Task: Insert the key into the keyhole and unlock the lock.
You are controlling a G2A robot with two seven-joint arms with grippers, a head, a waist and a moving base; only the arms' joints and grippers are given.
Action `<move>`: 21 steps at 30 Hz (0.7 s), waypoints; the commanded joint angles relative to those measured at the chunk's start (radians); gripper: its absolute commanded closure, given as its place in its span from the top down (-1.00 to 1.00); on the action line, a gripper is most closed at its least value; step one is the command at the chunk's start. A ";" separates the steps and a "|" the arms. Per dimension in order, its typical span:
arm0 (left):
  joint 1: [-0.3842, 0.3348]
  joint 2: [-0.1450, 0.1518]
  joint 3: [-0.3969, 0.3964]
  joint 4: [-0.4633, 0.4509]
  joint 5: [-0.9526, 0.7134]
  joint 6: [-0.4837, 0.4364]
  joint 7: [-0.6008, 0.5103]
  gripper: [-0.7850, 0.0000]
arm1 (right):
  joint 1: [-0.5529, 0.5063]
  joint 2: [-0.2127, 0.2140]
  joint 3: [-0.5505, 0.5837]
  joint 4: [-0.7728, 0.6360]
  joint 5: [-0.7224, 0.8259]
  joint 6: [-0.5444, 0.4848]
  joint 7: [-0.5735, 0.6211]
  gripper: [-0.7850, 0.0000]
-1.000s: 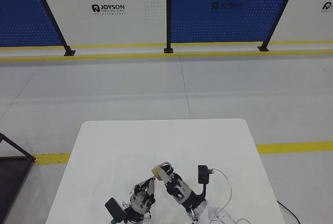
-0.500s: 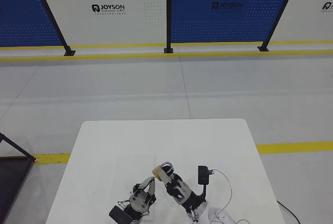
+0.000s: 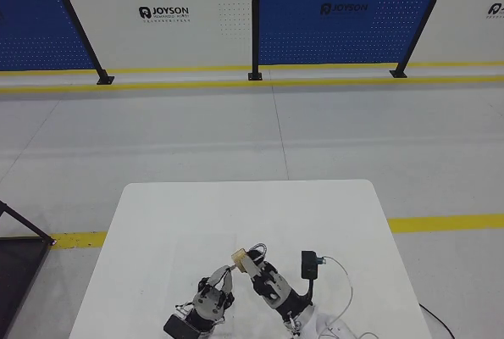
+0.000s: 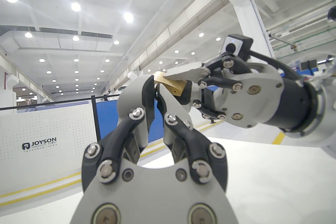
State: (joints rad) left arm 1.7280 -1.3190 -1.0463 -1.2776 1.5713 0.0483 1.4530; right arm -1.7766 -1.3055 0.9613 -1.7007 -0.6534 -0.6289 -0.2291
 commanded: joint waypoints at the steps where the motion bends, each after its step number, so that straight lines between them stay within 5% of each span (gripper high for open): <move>1: 0.007 0.002 0.001 -0.008 -0.027 -0.049 -0.002 1.00 | 0.006 -0.001 0.003 0.004 0.016 0.016 -0.013 -1.00; 7: 0.076 0.025 -0.045 -0.077 -0.156 -0.308 -0.081 1.00 | 0.054 -0.008 0.008 0.046 0.068 0.114 0.009 -1.00; 21: 0.360 0.126 -0.468 -0.358 -0.445 -0.748 -0.508 1.00 | 0.302 -0.067 -0.236 0.272 -0.058 0.495 0.446 -1.00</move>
State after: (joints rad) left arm 2.0675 -1.1980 -1.4841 -1.6234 1.1544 -0.6814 1.0001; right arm -1.4904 -1.3665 0.7518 -1.4483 -0.6915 -0.1545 0.1933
